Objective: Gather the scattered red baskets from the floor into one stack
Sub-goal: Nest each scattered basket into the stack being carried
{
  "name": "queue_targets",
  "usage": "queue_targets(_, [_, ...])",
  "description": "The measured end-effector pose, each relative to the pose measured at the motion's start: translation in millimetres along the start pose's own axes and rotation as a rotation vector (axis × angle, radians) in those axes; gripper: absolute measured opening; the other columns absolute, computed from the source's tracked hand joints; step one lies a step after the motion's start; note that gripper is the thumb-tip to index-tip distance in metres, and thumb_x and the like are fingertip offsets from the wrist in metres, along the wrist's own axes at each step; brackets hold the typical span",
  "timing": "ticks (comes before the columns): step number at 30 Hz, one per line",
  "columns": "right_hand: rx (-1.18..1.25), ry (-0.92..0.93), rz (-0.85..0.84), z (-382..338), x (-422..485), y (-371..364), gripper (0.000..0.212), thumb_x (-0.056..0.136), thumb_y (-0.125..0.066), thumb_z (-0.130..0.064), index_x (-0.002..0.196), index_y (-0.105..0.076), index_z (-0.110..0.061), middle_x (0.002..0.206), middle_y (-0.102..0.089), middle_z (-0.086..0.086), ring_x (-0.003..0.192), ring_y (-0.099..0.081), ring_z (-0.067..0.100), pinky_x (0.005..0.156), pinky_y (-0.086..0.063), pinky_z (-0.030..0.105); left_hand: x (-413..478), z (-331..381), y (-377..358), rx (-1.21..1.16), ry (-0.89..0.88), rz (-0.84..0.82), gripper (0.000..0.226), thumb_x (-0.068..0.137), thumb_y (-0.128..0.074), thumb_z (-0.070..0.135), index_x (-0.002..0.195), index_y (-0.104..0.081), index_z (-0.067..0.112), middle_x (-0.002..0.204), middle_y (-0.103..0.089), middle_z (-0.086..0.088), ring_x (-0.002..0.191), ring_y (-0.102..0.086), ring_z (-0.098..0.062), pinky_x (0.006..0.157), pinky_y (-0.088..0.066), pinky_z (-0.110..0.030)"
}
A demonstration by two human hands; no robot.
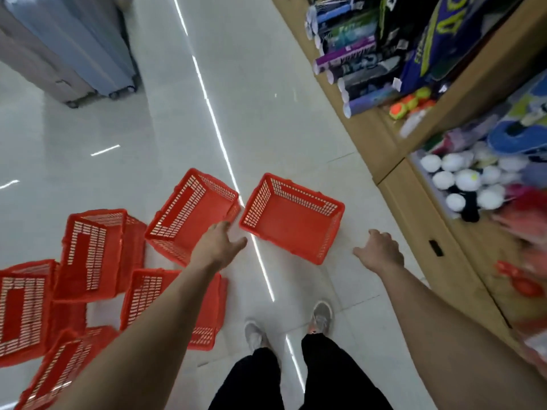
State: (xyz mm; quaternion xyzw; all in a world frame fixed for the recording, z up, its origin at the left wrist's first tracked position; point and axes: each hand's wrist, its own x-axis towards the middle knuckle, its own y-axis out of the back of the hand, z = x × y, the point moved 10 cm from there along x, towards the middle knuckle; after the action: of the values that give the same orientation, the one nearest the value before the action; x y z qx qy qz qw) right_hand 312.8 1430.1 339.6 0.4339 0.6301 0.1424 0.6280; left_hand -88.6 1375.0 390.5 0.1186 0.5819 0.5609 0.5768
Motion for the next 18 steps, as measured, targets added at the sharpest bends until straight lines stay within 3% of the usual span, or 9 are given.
queue_targets(4, [0.041,-0.041,-0.010,6.8,53.6,-17.9,0.065,0.082,-0.064,-0.041,0.138,-0.045,-0.013,0.136,-0.047,0.016,0.125,-0.046,0.037,0.094,-0.042,0.045,82.5,34.5,-13.9,0.111,-0.081,-0.039,0.084,0.080,-0.054,0.069,0.145,-0.043,0.018,0.142,-0.052,-0.007,0.124,-0.053,-0.027,0.102,-0.045,-0.048])
queue_targets(8, [0.069,-0.075,-0.026,5.8,120.7,-61.5,0.064,0.083,-0.063,-0.043,0.137,-0.046,-0.014,0.135,-0.048,0.014,0.123,-0.048,0.037,0.093,-0.044,0.045,177.3,39.5,-59.4,0.206,-0.135,-0.093,0.076,0.082,-0.058,0.065,0.139,-0.048,0.016,0.134,-0.057,-0.009,0.117,-0.057,-0.029,0.095,-0.048,-0.045])
queue_targets(15, [0.100,-0.145,-0.058,9.0,264.8,-190.8,0.065,0.082,-0.064,-0.050,0.134,-0.048,-0.015,0.130,-0.051,0.015,0.118,-0.050,0.038,0.089,-0.045,0.046,350.0,-10.5,-174.7,0.361,-0.183,-0.209,0.069,0.076,-0.058,0.062,0.130,-0.051,0.019,0.124,-0.059,-0.008,0.106,-0.061,-0.030,0.086,-0.053,-0.047])
queue_targets(18, [0.137,-0.218,-0.057,21.4,321.6,-245.5,0.070,0.082,-0.066,-0.050,0.138,-0.044,-0.014,0.133,-0.049,0.017,0.121,-0.048,0.040,0.092,-0.043,0.048,416.4,-42.3,-217.5,0.383,-0.185,-0.205,0.068,0.078,-0.065,0.054,0.133,-0.048,0.018,0.128,-0.058,-0.011,0.110,-0.060,-0.032,0.088,-0.051,-0.049])
